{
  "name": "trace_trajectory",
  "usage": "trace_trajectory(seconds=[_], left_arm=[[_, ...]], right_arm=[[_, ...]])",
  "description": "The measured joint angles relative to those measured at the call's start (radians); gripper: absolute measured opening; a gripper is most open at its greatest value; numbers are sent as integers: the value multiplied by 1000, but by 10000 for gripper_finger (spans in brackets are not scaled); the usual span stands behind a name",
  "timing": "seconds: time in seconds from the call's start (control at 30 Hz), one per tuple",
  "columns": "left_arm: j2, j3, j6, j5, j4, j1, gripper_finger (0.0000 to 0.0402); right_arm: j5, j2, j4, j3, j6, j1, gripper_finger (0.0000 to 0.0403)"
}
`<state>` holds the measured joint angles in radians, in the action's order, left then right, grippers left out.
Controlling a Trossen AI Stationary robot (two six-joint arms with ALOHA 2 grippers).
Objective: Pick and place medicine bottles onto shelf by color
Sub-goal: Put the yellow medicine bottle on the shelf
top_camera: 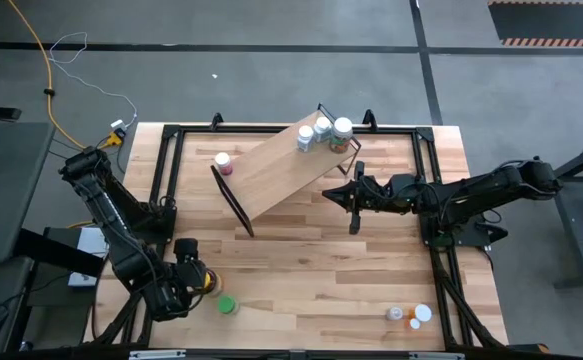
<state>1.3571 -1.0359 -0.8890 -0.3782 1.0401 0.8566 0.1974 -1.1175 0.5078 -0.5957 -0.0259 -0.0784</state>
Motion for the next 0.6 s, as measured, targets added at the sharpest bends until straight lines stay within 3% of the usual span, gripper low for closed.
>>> trace_trajectory(seconds=[0.6], left_arm=[[0, 0, 87, 123, 2, -105, 316]], right_arm=[[-1, 0, -3, 0, 0, 0, 0]])
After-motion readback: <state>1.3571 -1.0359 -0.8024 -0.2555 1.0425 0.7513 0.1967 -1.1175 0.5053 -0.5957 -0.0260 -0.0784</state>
